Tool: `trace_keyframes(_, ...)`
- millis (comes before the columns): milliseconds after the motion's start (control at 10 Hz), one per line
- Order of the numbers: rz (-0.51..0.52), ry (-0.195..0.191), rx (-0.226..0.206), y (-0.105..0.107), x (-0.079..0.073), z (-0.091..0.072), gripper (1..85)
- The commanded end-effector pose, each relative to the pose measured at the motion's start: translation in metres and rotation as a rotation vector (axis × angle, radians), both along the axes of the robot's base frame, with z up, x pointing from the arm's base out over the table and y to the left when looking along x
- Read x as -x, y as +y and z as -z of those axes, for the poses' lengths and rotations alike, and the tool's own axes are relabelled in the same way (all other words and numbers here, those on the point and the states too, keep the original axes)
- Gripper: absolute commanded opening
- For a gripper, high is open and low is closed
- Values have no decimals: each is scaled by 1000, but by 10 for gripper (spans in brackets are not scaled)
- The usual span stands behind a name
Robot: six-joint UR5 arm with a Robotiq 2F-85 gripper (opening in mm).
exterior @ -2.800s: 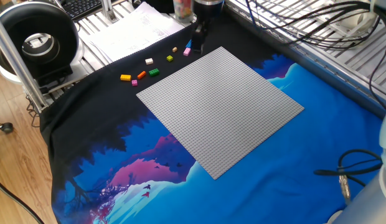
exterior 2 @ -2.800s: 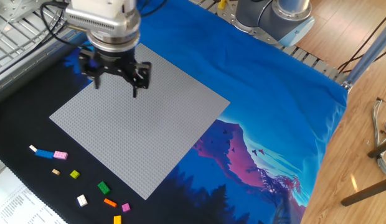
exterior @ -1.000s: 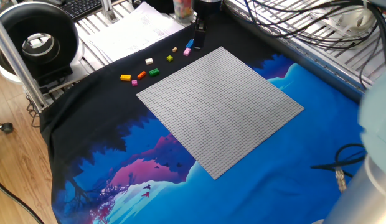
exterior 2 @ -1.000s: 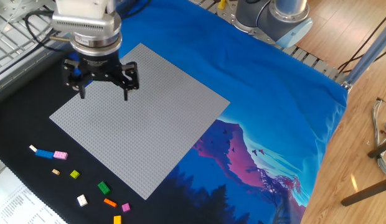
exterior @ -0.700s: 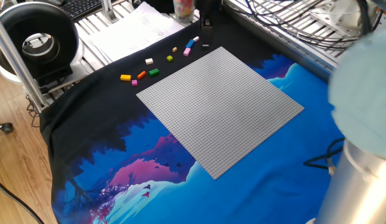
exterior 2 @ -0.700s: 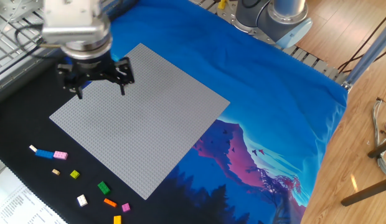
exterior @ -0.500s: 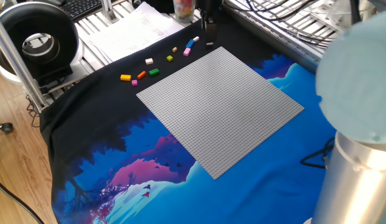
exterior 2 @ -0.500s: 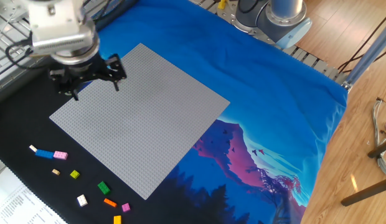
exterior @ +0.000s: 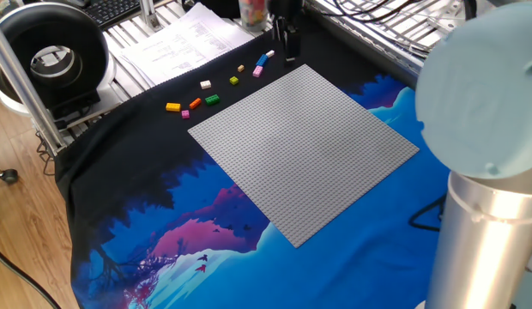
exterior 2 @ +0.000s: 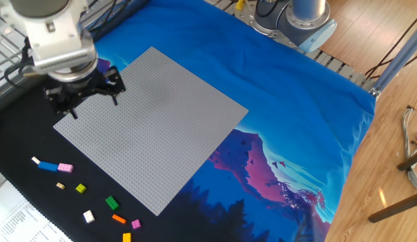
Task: Build with small Lego blocks
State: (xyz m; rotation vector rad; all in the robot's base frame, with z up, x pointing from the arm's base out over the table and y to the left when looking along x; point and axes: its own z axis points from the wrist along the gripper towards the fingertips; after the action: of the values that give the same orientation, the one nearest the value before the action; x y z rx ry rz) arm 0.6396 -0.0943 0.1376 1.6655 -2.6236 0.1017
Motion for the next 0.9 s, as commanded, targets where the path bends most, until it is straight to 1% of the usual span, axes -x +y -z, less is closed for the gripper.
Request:
trace_keyframes(0, 7, -25, -35, 7, -12, 7, 787)
trace_keyframes(100, 54, -76, -54, 11, -24, 6, 790)
trace_keyframes(200, 64, -77, 14, -7, -24, 5, 790)
trace_keyframes(300, 107, -60, -10, -1, -19, 6, 790)
trace_keyframes(400, 166, -64, -83, 18, -21, 6, 790)
trace_keyframes(500, 171, -64, -88, 19, -21, 6, 790)
trace_keyframes(700, 180, -74, -52, 9, -22, 6, 790)
trace_keyframes(800, 172, -65, -77, 16, -21, 6, 790)
